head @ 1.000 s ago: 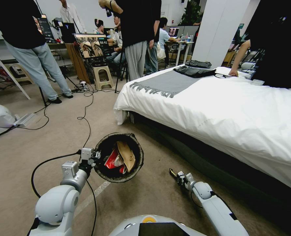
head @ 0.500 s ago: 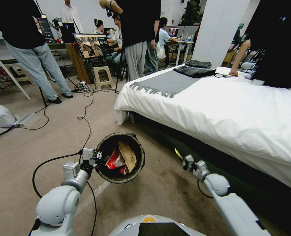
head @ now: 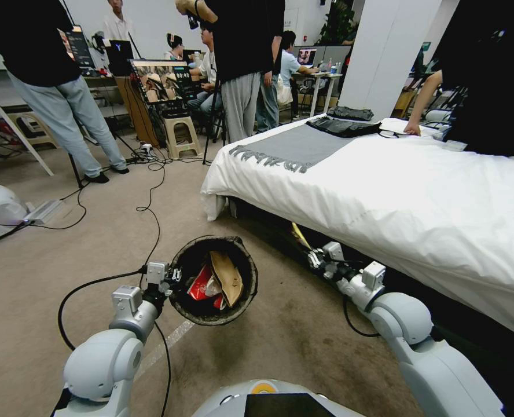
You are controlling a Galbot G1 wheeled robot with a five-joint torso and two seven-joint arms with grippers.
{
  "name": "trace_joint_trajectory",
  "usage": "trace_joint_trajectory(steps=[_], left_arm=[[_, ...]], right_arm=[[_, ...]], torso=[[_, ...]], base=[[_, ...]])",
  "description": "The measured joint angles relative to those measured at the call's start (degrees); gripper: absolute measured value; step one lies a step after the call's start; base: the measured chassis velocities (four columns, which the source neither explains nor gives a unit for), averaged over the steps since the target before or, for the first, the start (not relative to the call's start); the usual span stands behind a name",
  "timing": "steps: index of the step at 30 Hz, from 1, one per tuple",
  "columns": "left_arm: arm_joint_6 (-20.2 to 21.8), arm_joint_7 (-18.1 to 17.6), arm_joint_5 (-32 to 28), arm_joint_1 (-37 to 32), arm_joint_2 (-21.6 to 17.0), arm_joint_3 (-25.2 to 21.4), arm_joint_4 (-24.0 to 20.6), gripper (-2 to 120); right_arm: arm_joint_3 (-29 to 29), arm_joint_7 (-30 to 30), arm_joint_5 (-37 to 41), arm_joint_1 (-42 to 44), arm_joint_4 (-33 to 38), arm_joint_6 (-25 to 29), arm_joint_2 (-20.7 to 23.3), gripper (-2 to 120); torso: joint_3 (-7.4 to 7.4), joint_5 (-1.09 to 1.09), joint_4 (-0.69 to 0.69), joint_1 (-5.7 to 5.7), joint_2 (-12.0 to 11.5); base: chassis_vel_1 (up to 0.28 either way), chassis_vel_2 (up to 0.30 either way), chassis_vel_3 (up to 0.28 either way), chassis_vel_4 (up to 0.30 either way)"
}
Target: Pick up the trash bin, then pick up the garbage from the floor and place it into the trash bin.
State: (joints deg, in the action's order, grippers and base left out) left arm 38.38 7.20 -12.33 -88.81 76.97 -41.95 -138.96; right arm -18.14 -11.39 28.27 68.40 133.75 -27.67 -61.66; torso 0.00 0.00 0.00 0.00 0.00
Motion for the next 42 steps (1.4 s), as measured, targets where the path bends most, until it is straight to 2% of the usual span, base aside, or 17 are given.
trace_joint_trajectory(steps=[8, 13, 23, 29, 39, 42], left_arm=[[0.1, -0.1, 0.2, 0.0, 1.1, 1.0, -0.1, 1], [0.3, -0.4, 0.3, 0.4, 1.3, 1.1, -0.2, 1], [0.3, -0.5, 0.7, 0.4, 1.9, 1.1, -0.1, 1], [0.3, -0.4, 0.9, 0.5, 2.3, 1.4, 0.0, 1], [0.2, -0.4, 1.1, 0.2, 2.7, 1.3, -0.5, 1], [0.2, -0.3, 1.2, 0.2, 2.8, 1.3, -0.6, 1]], right_arm=[[9.2, 0.1, 0.0, -6.1, -0.1, -1.8, -2.5, 0], [16.2, 1.2, -0.4, -9.6, -2.9, -2.0, -5.9, 0], [24.0, 2.8, -0.7, -11.9, -5.2, -2.1, -7.6, 0], [26.9, 3.8, -0.8, -11.9, -6.5, -2.5, -8.8, 0], [27.9, 4.2, -1.0, -10.6, -7.2, -2.7, -8.0, 0], [27.9, 4.3, -1.1, -10.3, -7.5, -2.8, -8.0, 7]], torso=[[0.00, -0.02, 0.01, 0.00, 0.0], [0.01, 0.00, 0.01, 0.00, 0.0], [0.01, -0.01, 0.01, 0.00, 0.0], [0.00, 0.00, 0.00, 0.00, 0.0], [0.00, 0.00, 0.00, 0.00, 0.0], [0.00, 0.00, 0.00, 0.00, 0.0]], base=[[0.000, 0.000, 0.000, 0.000], [0.000, 0.000, 0.000, 0.000], [0.000, 0.000, 0.000, 0.000], [0.000, 0.000, 0.000, 0.000], [0.000, 0.000, 0.000, 0.000], [0.000, 0.000, 0.000, 0.000]])
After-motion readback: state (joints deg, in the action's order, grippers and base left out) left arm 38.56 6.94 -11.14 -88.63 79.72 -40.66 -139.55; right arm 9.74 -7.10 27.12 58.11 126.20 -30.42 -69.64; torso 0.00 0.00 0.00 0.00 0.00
